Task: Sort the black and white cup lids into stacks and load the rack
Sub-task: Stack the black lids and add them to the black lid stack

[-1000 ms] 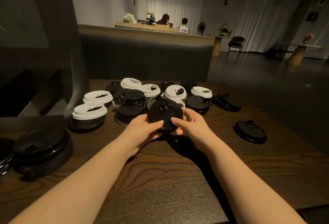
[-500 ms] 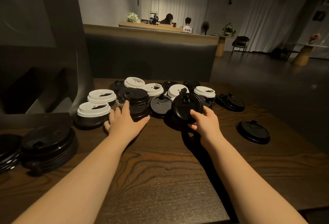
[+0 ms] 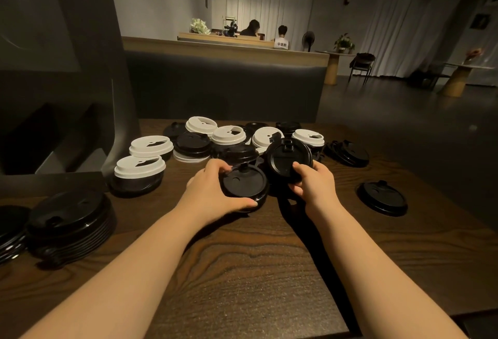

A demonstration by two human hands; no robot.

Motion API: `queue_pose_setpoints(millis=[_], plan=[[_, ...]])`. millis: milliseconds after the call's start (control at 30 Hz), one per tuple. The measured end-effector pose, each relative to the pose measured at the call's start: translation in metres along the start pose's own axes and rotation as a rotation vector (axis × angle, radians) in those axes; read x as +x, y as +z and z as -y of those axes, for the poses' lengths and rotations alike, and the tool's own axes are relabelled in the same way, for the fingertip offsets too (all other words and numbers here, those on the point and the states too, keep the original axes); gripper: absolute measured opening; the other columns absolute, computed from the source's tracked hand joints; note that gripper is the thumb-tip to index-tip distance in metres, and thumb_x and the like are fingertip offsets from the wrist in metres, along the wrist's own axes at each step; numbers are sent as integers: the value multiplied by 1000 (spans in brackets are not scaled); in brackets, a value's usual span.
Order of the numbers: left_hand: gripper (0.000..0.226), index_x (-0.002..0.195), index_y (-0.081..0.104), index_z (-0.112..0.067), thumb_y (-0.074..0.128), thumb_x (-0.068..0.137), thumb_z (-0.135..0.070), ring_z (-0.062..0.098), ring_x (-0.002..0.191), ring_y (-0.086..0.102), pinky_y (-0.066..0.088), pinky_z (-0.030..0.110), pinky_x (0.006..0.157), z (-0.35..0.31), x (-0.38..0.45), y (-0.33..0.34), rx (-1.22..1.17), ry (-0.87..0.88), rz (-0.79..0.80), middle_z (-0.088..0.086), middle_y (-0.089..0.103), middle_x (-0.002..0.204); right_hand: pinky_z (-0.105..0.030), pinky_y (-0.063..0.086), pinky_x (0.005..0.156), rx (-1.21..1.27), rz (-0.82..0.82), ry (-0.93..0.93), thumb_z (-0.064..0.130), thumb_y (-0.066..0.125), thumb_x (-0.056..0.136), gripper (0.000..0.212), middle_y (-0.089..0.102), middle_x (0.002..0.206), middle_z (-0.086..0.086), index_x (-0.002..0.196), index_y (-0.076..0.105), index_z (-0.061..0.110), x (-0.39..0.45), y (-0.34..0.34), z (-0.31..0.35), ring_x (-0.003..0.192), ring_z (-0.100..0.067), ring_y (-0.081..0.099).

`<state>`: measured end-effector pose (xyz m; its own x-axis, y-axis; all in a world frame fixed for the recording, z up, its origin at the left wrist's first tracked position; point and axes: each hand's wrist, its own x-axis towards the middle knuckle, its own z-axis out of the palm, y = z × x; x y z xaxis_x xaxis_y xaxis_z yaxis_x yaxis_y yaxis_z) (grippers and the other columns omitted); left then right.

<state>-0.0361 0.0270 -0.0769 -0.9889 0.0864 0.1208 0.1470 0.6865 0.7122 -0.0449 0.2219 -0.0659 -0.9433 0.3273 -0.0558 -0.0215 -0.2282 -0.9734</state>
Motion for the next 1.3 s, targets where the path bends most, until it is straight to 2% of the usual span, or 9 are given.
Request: queue_pose_setpoints(millis=[133,267,367,467,633,800,967,1167,1300], plan=[[98,136,33,-31,87,57,-49,11,126,41,40,34,105,-5,-6,3,-8,141,87,-13,44,132,-18,51,50,39,-35,-4,1,50,92,20,64,80,-2,82,61,14,0,-1,4,70,-11,61],[99,145,25,-30,75,65,-59,14,130,39,38,39,108,-6,-8,1,-42,106,111,-9,43,139,-23,52,57,23,-30,-7,1,50,92,20,65,82,-2,83,61,14,-1,-1,3,72,-12,62],[83,147,28,-22,49,81,-67,22,133,39,33,44,110,-6,-5,-6,34,45,-132,1,45,142,-23,51,61,-16,4,-40,3,51,93,16,65,90,-3,90,61,14,-3,0,3,80,-13,62],[75,147,29,-12,35,92,-63,32,139,28,23,47,112,8,3,-22,317,-242,-353,13,37,149,-26,53,70,-37,83,-52,5,51,94,15,66,98,-3,100,61,15,-5,3,2,91,-15,64],[83,152,20,-11,23,92,-69,36,147,-6,2,54,117,22,8,-27,558,-520,-38,16,2,161,-38,54,88,-108,150,-54,8,53,95,28,67,112,-9,123,56,8,-9,7,-2,106,-22,64],[72,146,34,-15,38,92,-62,34,137,30,27,51,110,11,3,-21,605,-355,-21,14,35,148,-30,55,80,-57,140,-57,7,52,95,26,67,101,-3,120,57,8,-9,6,0,99,-18,64],[63,142,40,-17,43,93,-57,29,131,38,36,44,103,-2,-9,-12,704,-191,42,9,40,144,-26,55,75,-40,117,-58,7,52,95,23,66,97,-1,117,57,9,-9,6,1,95,-16,64],[38,134,51,-24,54,96,-25,21,120,49,38,35,97,-18,-15,-12,630,57,-203,-1,56,129,-29,54,78,-20,92,-69,7,52,95,18,66,99,-2,110,59,13,-7,5,2,95,-15,64],[28,123,56,-20,51,95,-14,26,106,55,40,40,92,-18,-15,-36,422,-52,-404,4,61,117,-26,54,71,10,96,-66,5,51,95,17,66,94,0,97,61,18,-8,5,4,88,-12,64]])
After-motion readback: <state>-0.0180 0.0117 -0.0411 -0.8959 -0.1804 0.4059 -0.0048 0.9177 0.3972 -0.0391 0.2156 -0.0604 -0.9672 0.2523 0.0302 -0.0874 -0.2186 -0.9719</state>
